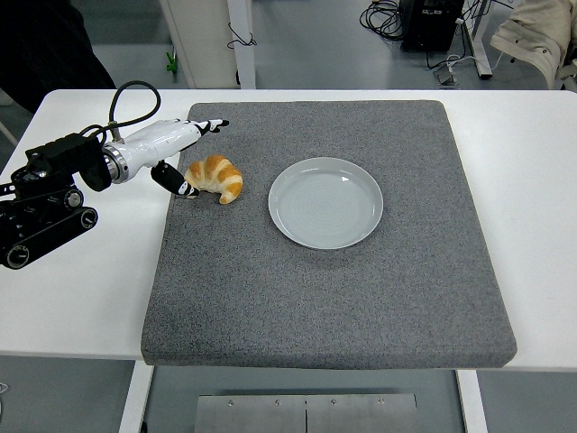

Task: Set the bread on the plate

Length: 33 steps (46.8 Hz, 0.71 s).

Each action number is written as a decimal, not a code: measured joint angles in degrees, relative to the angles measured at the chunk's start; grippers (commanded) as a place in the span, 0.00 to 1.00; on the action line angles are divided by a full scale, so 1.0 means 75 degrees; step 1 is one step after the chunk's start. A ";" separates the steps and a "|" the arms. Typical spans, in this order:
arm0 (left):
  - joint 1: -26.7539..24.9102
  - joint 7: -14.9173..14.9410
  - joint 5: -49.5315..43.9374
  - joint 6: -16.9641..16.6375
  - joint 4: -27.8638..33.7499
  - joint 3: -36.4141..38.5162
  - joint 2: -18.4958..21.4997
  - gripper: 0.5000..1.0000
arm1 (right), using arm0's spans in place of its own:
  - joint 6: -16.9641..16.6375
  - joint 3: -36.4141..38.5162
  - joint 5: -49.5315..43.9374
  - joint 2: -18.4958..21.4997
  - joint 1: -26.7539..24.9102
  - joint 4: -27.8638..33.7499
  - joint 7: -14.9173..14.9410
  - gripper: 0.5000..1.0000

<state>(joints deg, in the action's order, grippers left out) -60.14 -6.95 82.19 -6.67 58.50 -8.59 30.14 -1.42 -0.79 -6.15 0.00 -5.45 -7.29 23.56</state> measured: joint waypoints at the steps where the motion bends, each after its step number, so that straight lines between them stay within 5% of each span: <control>1: 0.0000 -0.0059 0.0000 0.0000 -0.0052 0.0020 -0.0022 0.92 | 0.0000 0.0000 0.0000 0.0000 -0.0001 0.0000 0.0000 1.00; 33: -0.0007 -0.0739 -0.0115 -0.0165 -0.1211 0.0192 -0.0788 0.89 | 0.0000 -0.0001 0.0000 0.0000 0.0000 0.0000 0.0000 1.00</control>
<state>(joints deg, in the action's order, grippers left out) -60.19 -12.49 81.32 -7.91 49.42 -7.15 24.23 -1.42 -0.79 -6.15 0.00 -5.44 -7.30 23.56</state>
